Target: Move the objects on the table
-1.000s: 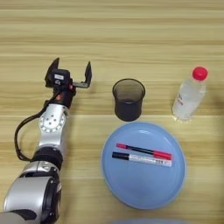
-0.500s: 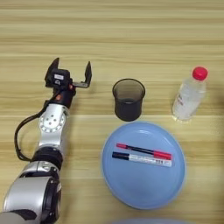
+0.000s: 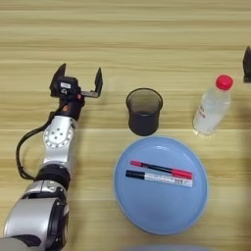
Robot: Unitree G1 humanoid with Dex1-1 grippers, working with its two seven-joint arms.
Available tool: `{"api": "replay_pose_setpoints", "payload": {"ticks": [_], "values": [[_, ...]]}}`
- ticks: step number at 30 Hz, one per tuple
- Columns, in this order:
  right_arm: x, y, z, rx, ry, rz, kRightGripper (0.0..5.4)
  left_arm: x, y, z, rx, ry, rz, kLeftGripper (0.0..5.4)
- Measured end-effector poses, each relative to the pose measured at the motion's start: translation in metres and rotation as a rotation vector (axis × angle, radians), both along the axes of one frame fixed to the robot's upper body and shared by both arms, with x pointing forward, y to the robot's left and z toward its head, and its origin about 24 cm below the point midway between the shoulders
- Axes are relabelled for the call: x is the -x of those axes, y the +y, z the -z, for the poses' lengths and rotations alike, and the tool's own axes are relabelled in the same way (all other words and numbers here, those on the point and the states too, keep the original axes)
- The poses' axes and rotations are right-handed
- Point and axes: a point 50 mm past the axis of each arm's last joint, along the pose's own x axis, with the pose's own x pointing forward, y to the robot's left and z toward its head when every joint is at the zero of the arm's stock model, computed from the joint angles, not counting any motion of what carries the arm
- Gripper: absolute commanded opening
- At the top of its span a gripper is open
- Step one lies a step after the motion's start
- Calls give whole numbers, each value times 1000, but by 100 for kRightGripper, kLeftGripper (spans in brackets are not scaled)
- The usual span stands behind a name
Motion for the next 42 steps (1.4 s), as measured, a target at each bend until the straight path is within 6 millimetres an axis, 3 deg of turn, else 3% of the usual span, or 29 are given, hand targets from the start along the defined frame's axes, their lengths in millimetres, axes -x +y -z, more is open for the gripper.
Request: {"api": "replay_pose_setpoints", "payload": {"ticks": [16,34,42], "values": [[1,-8,37,-20,102,20,537,0,-1,-15,29,-78,9,540],[2,-8,44,-17,115,4,537,1,-3,-21,49,-101,2,540],[2,-7,44,-15,115,-1,537,0,7,-17,81,-59,-99,540]]}}
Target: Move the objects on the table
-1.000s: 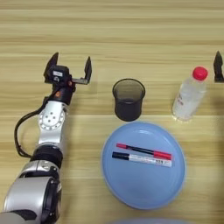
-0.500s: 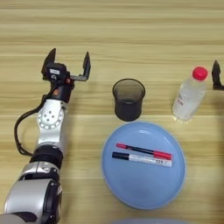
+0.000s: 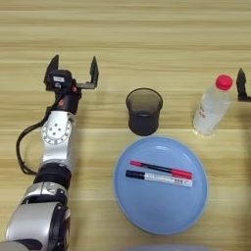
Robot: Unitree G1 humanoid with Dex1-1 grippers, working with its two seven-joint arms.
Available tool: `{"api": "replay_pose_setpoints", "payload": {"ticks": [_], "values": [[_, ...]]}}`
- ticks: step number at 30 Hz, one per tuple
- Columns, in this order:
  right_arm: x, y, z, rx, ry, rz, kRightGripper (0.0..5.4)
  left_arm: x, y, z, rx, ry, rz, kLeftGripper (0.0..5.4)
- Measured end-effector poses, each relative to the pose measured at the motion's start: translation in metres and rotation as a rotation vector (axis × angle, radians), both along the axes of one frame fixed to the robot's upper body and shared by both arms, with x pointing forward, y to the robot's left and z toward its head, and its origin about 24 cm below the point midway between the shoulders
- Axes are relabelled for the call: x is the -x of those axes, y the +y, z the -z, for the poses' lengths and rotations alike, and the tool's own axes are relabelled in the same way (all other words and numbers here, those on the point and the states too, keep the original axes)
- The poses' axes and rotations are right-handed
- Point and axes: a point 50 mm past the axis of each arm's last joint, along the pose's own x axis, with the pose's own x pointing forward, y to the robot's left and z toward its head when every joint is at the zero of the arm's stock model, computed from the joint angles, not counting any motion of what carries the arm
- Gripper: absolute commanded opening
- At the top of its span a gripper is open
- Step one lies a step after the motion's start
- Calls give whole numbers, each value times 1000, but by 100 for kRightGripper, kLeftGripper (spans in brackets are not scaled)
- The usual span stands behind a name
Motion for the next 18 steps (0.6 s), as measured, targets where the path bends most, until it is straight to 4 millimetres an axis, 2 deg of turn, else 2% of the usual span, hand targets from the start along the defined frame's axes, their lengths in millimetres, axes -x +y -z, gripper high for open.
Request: {"api": "replay_pose_setpoints", "payload": {"ticks": [6,18], "values": [[0,0,0,0,-1,-1,537,-1,9,7,27,64,-58,540],[0,1,0,1,-1,-2,537,-2,9,8,29,78,-59,540]]}}
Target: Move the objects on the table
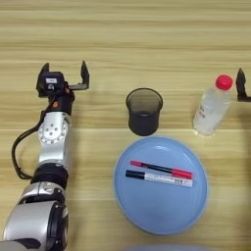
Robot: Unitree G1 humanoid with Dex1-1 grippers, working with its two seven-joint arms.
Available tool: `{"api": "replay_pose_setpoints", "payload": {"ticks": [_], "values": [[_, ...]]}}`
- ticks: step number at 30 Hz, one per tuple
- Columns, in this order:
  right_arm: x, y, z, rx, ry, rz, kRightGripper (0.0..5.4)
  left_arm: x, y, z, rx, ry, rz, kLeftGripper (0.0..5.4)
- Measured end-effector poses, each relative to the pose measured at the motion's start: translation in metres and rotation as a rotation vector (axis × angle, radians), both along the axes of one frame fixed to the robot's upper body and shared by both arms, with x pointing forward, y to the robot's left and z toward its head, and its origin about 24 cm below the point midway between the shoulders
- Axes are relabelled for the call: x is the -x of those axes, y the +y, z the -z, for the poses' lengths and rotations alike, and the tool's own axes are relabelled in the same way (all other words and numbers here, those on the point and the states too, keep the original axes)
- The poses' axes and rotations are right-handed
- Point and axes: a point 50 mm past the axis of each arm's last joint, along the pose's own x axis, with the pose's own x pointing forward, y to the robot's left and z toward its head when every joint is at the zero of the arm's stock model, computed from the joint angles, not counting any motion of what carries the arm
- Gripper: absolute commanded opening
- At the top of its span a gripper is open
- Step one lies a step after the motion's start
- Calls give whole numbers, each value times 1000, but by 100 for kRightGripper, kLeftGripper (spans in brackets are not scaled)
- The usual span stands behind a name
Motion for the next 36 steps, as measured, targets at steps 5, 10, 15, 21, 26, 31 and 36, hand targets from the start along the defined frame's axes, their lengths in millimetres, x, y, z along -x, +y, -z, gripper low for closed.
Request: {"api": "replay_pose_setpoints", "payload": {"ticks": [5,10,15,21,26,31,36], "values": [[0,0,0,0,0,0,537,0,-2,0,-8,0,21,540],[0,0,0,0,0,-1,537,-1,-6,-2,-24,-8,73,540],[-1,1,0,0,-1,-2,537,-1,-14,-15,-27,-82,170,540],[-1,1,-1,0,-2,-4,537,2,-23,-25,-49,-151,287,540],[-1,1,-1,0,-2,-5,537,8,-27,-31,-42,-202,388,540],[-1,1,-1,0,-1,-5,537,14,-35,-34,-43,-231,499,540],[-1,2,-1,0,-1,-6,537,22,-40,-33,-5,-220,631,540]]}}
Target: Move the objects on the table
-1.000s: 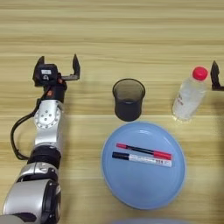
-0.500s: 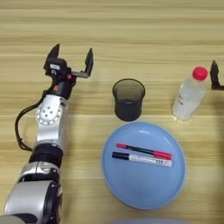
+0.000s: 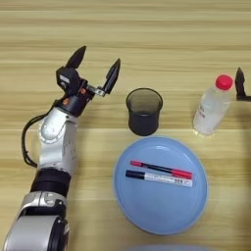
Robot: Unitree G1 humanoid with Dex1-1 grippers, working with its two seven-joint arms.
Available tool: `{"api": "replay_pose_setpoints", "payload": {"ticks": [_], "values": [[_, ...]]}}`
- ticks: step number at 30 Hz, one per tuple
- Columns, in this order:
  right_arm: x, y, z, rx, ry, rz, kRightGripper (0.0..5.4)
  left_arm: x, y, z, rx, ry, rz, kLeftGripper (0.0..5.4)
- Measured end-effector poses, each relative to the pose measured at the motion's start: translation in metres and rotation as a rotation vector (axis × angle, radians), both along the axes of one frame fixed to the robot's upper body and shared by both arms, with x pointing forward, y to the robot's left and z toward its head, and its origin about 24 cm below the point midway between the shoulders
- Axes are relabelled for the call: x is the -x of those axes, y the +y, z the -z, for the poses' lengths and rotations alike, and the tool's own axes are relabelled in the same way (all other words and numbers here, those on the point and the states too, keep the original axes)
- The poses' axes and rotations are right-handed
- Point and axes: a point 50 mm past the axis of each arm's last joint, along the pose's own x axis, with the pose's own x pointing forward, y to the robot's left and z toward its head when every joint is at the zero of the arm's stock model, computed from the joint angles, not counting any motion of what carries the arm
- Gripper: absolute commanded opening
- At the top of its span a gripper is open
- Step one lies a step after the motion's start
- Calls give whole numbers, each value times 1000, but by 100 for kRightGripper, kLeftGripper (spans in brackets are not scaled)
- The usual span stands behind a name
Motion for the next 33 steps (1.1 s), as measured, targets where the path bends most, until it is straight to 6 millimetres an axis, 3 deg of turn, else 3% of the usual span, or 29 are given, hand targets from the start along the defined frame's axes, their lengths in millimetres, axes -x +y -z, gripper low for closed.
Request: {"api": "replay_pose_setpoints", "payload": {"ticks": [10,33], "values": [[0,0,0,1,-4,-2,537,19,-15,10,-63,63,241,540],[0,1,0,4,-4,-6,537,35,-23,40,-313,176,347,540]]}}
